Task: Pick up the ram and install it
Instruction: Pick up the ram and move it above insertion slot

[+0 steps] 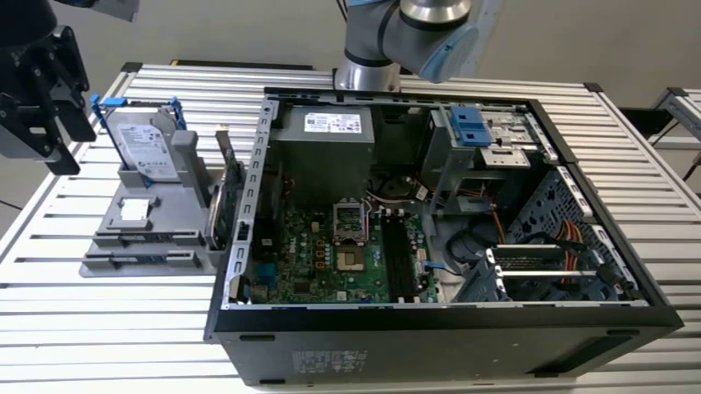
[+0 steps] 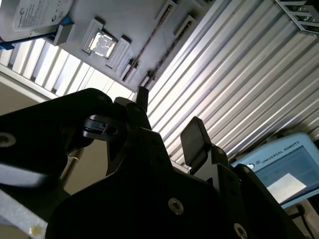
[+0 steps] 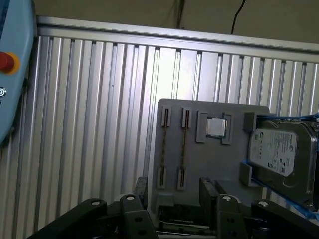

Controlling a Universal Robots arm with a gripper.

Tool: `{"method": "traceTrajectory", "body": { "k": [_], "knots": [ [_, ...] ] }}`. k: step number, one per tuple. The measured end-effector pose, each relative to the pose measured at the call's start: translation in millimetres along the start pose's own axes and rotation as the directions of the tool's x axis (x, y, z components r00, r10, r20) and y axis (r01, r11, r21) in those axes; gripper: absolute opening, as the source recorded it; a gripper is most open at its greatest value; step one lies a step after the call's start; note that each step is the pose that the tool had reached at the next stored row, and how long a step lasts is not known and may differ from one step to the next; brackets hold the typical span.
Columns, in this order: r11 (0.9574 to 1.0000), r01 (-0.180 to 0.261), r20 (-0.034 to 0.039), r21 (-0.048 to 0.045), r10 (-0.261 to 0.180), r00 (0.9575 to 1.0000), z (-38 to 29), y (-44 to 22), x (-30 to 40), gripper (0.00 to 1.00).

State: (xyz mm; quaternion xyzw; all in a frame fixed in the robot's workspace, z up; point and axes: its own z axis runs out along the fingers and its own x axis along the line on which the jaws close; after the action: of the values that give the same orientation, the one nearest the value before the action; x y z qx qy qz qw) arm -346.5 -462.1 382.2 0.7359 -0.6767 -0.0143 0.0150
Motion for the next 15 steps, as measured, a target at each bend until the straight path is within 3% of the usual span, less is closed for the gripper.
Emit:
{"method": "traceTrajectory", "body": {
  "k": [15],
  "knots": [
    [1.0, 0.0, -0.0004, 0.0, 0.0, 1.0, 9.2, -1.8, 0.1, 1.0]
  ]
}}
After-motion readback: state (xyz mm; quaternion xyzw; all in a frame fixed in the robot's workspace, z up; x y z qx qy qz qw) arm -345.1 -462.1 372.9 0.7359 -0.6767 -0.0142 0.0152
